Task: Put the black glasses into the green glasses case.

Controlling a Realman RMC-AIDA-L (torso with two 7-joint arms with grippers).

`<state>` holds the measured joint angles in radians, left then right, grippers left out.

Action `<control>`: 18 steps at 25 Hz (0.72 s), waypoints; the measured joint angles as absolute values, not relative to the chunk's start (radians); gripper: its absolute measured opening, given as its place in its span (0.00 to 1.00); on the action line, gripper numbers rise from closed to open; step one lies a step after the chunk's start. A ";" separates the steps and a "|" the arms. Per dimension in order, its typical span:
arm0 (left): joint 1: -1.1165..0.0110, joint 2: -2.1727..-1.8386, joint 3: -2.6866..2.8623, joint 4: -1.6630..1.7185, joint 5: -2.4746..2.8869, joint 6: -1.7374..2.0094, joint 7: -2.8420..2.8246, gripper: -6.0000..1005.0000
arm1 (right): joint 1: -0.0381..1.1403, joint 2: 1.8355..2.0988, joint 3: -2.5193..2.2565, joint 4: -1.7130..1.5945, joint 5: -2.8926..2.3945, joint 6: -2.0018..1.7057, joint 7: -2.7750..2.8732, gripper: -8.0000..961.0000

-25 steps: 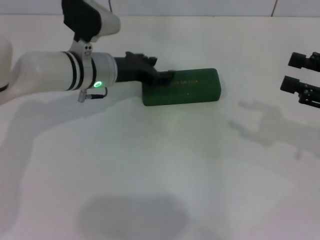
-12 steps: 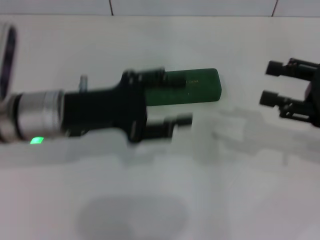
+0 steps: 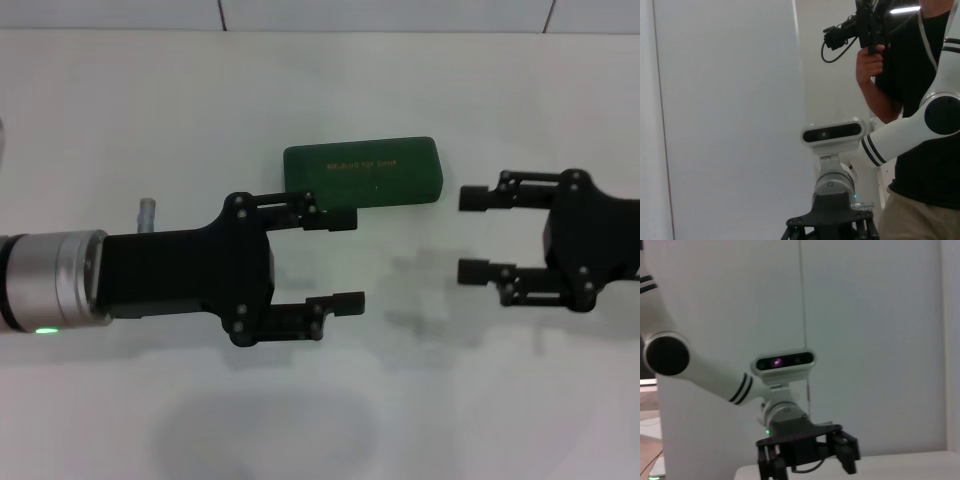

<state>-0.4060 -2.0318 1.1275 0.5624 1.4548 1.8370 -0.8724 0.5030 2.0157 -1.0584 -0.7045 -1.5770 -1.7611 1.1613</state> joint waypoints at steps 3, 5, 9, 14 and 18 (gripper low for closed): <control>-0.402 -2.032 1.127 0.555 1.455 1.836 -0.871 0.67 | 0.506 2.020 -1.074 -0.700 -1.577 -1.759 1.152 0.69; -0.401 -2.032 1.127 0.553 1.456 1.836 -0.870 0.67 | 0.506 2.022 -1.075 -0.695 -1.577 -1.757 1.149 0.69; -0.400 -2.029 1.127 0.552 1.457 1.836 -0.869 0.67 | 0.506 2.022 -1.075 -0.677 -1.575 -1.756 1.132 0.69; -0.403 -2.028 1.127 0.552 1.457 1.833 -0.868 0.67 | 0.506 2.021 -1.075 -0.653 -1.576 -1.750 1.108 0.68; -0.405 -2.029 1.127 0.552 1.455 1.824 -0.868 0.67 | 0.506 2.021 -1.075 -0.647 -1.573 -1.739 1.104 0.68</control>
<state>-0.4052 -2.0286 1.1274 0.5522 1.4548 1.8239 -0.8680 0.5063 2.0206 -1.0753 -0.6466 -1.5734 -1.7385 1.1035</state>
